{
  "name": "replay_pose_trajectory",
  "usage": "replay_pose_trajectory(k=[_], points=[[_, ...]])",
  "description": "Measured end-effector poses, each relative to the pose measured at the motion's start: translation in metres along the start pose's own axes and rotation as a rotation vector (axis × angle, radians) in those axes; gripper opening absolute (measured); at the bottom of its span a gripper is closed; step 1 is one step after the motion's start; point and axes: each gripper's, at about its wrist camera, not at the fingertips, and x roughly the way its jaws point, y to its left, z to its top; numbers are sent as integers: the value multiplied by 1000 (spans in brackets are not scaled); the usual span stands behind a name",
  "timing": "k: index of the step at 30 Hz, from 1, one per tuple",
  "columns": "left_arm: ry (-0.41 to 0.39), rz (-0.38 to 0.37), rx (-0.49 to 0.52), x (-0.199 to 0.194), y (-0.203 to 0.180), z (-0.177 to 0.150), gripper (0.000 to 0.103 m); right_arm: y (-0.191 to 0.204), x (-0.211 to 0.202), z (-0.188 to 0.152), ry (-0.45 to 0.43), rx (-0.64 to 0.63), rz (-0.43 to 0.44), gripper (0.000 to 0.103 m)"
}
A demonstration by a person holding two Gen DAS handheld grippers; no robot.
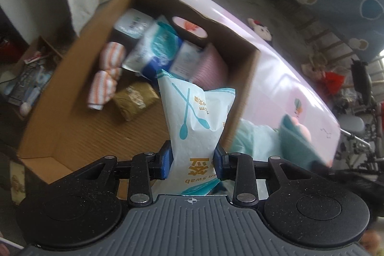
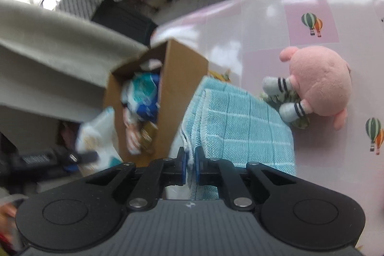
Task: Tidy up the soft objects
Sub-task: 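Lower the towel into the box with the right tool while the left tool drops the bag in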
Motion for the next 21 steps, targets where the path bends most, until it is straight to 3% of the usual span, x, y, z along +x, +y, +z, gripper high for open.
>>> replay_pose_trajectory(k=[8,15,18,21], points=[[-44,78,-44,-13,43,10,33,22,-16,25,-71,137,250,0],[-52,136,-57,-15,68,19,33,79,35,35,-42,138,442,0],[-49,137,-74,-13,81,22,33,100,69,35,-10,142,474,0],[-43,135,-80,-9,93,27,33,106,102,29,9,159,450,0]])
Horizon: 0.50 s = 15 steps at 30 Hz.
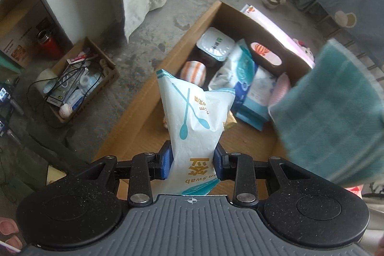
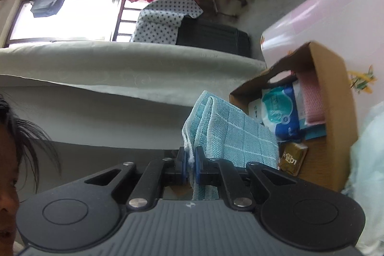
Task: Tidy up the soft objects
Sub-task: 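Lower the towel into the box with the right tool while the left tool drops the bag in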
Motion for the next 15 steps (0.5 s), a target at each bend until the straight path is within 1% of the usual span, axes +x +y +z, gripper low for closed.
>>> replay_pose_trajectory(k=[2,3,6,8,10,12,13,15], points=[[6,-3,-1,5,5,2,33,-13,18,-6,6,22,-62,0],[8,-5,1,7,7,3,33,-19,27,-8,8,9,-118,0],[8,-3,17,15,10,6,33,-30,49,-20,26,-93,-378,0],[8,0,35,20,11,6,33,-26,62,-26,37,-192,-520,0],[11,6,51,24,11,7,33,-15,77,-35,48,-338,-657,0],[17,11,62,28,11,8,33,-4,97,-42,81,-470,-772,0],[19,12,65,29,11,8,33,-1,108,-47,101,-531,-825,0],[21,6,63,29,13,10,33,-1,130,-53,149,-615,-880,0]])
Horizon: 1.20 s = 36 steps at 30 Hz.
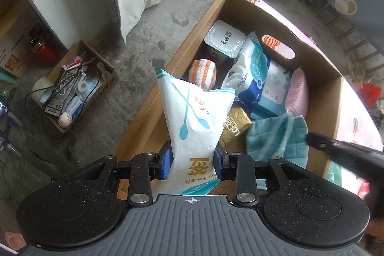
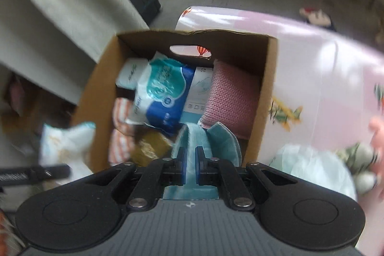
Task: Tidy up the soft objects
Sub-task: 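Lower the towel into the box with the right tool while the left tool drops the bag in, then withdraw both open tools from the box back over the pink plush toy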
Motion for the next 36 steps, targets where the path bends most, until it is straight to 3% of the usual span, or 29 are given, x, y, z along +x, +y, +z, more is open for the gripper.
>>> replay_pose_trajectory(k=[4,7,10,16,20,22,36], points=[[21,-21,4,2,2,3,33,10,28,2,76,2,29,0],[56,-26,16,8,3,4,33,3,26,2,65,75,71,0],[126,-25,14,16,5,8,33,-8,17,1,44,140,106,0],[266,7,-84,39,23,15,36,-21,12,0,44,192,118,0],[313,14,-120,43,25,12,54,-22,14,0,47,212,134,0],[319,23,-115,42,24,10,60,-22,15,-1,48,221,145,0],[278,44,-115,23,8,5,67,-38,1,-1,33,279,230,0]])
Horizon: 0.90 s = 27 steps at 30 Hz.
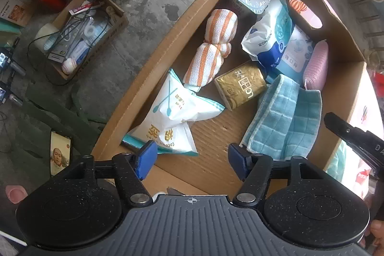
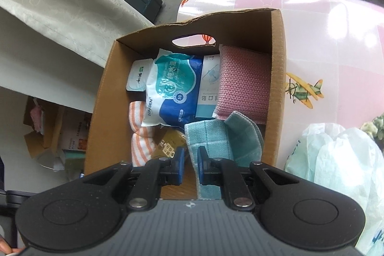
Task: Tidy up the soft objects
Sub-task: 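Withdraw both open tools from the box back over the pink plush toy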
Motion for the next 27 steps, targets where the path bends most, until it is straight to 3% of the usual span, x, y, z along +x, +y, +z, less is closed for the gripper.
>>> replay_pose_trajectory(k=[5,7,8,18,27], points=[[-12,35,4,-4,-6,-5,70,-7,-7,-2,9,32,45,0],[-21,49,8,-6,-8,-8,71,-9,-10,-4,0,39,54,28],[-25,57,10,-7,-9,-10,72,-10,-13,-5,-11,34,57,30],[-73,106,25,-18,-33,-34,72,-26,-37,-18,-29,21,105,31],[-139,146,65,-30,-84,-69,72,-61,-81,-27,-63,12,149,31]])
